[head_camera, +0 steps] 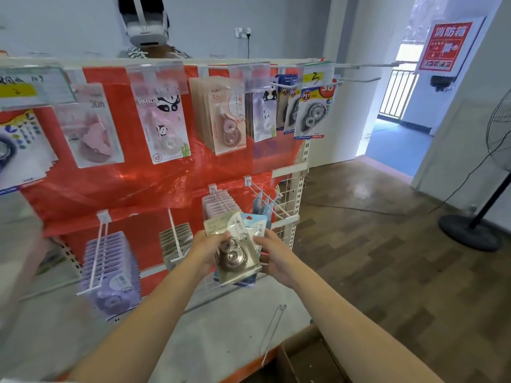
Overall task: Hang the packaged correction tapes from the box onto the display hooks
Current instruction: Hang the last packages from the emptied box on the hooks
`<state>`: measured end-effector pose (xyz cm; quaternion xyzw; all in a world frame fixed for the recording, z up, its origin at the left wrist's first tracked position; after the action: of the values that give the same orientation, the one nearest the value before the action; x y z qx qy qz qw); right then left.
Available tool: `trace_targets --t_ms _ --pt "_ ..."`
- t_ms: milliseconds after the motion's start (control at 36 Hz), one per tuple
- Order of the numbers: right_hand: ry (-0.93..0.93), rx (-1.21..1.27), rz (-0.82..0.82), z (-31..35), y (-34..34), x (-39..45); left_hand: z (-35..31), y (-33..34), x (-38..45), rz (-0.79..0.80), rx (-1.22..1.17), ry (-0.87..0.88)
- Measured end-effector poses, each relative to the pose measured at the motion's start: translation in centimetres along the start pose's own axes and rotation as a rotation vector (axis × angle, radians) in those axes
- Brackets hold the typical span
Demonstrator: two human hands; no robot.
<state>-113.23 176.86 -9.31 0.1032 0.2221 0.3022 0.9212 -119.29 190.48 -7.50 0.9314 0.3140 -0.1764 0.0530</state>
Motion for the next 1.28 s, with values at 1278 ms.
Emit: trace_targets --t_ms 1278 --pt "0.095 -0.068 -0.084 -1.1 -17.1 10.9 0.6 11.3 4.5 -0.206 0.798 0.136"
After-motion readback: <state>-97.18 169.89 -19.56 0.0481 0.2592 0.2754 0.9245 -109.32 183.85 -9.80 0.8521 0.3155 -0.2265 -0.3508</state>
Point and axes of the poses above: each hand's wrist, its own x-axis towards the middle knuckle, its own y-axis out of the palm, z = x × y, the point moved 1 cm from there along x, towards the middle knuckle, and after that the axes turned 7 degrees about x, right-handed, at the moved point
